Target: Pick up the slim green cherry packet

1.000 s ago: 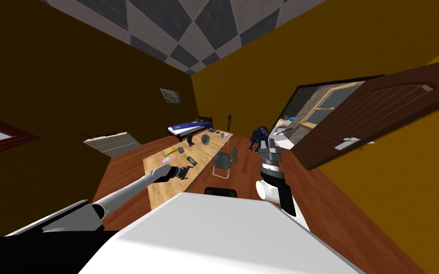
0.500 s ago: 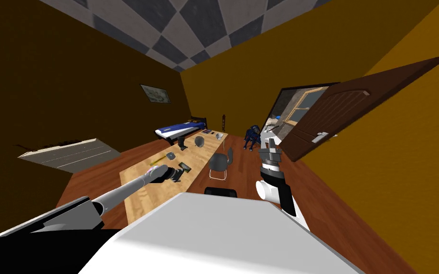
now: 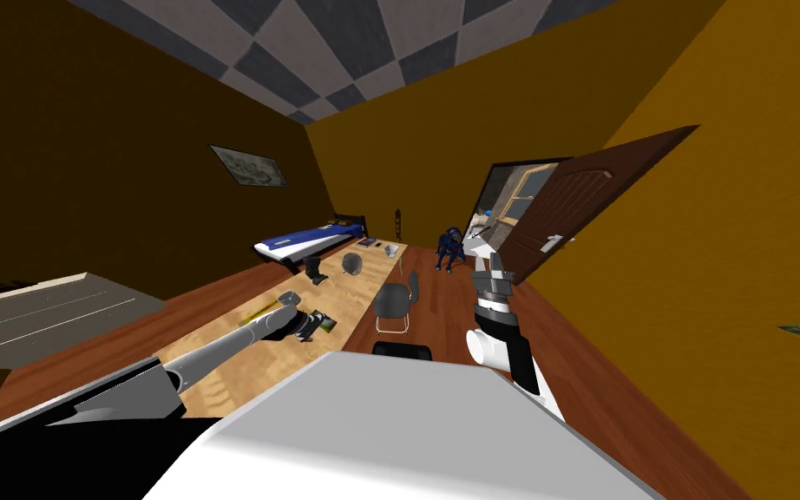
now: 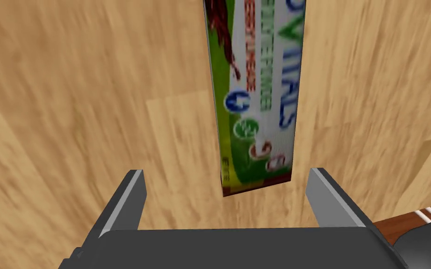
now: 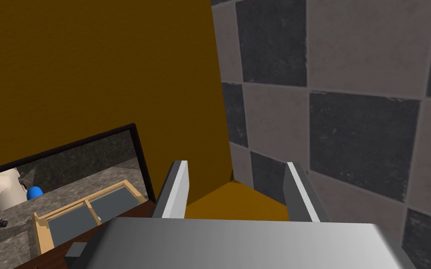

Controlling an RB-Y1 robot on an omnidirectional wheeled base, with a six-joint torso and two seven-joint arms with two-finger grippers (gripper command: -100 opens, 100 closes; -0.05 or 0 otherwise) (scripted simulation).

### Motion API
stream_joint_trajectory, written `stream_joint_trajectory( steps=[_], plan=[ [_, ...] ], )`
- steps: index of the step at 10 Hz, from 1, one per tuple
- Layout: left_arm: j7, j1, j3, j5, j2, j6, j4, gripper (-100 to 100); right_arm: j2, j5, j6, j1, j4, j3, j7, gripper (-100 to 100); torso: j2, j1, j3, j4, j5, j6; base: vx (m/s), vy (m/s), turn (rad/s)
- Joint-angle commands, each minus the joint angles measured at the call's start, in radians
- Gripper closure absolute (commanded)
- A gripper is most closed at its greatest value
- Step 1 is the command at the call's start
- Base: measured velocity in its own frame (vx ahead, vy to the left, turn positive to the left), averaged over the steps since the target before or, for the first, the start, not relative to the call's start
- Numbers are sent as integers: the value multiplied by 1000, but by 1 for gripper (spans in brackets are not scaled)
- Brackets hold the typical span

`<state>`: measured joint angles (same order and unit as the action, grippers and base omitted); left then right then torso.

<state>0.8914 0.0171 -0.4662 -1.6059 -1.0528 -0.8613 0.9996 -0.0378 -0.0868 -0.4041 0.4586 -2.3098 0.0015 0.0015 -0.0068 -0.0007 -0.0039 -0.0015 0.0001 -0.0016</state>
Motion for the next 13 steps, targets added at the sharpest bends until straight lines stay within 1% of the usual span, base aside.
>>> stream_joint_trajectory(
  steps=[1,2,3,5,6,7,8,10,11,12,13],
  plan=[
    [-2,1,-9,-43,-13,-17,-36,-100,0,0,0,0,0,0,0,0,0,0,0,0,0,0,104,34,-283],
    [2,0,-13,-64,-15,-25,-62,-100,0,0,0,0,0,0,0,0,-1,0,-1,0,0,0,117,19,-265],
    [2,0,-13,-64,-15,-25,-62,-100,0,0,0,0,0,0,0,0,-2,-1,-1,0,0,0,71,11,-57],
    [8,-7,-24,-103,-18,-40,-112,-100,0,0,0,0,0,0,0,0,2,-2,1,0,0,-1,59,13,-172],
    [2,-6,-24,-95,-12,-30,-93,-100,0,0,0,0,0,0,0,0,1,-1,1,0,0,0,34,19,-58],
    [0,-6,-25,-98,-12,-30,-94,0,0,0,0,0,0,0,0,0,3,-1,2,1,0,-1,6,3,10],
    [0,-17,-35,-103,15,2,-108,-100,0,0,0,0,0,0,0,0,5,-2,3,1,0,-1,13,29,-51],
    [1,-27,-45,-108,42,35,-122,-100,0,0,0,0,0,0,0,0,5,0,3,1,0,-1,19,49,-48],
    [6,-24,-39,-103,32,20,-119,-100,0,0,0,0,0,0,0,0,5,1,3,1,0,-1,8,25,-10],
    [6,-25,-40,-103,32,24,-119,100,0,0,0,0,0,0,0,0,5,-1,3,1,0,-1,-1,6,13],
    [6,-26,-41,-104,32,23,-120,100,0,0,0,0,0,0,0,0,5,-2,3,2,0,0,0,0,0]
  ],
)
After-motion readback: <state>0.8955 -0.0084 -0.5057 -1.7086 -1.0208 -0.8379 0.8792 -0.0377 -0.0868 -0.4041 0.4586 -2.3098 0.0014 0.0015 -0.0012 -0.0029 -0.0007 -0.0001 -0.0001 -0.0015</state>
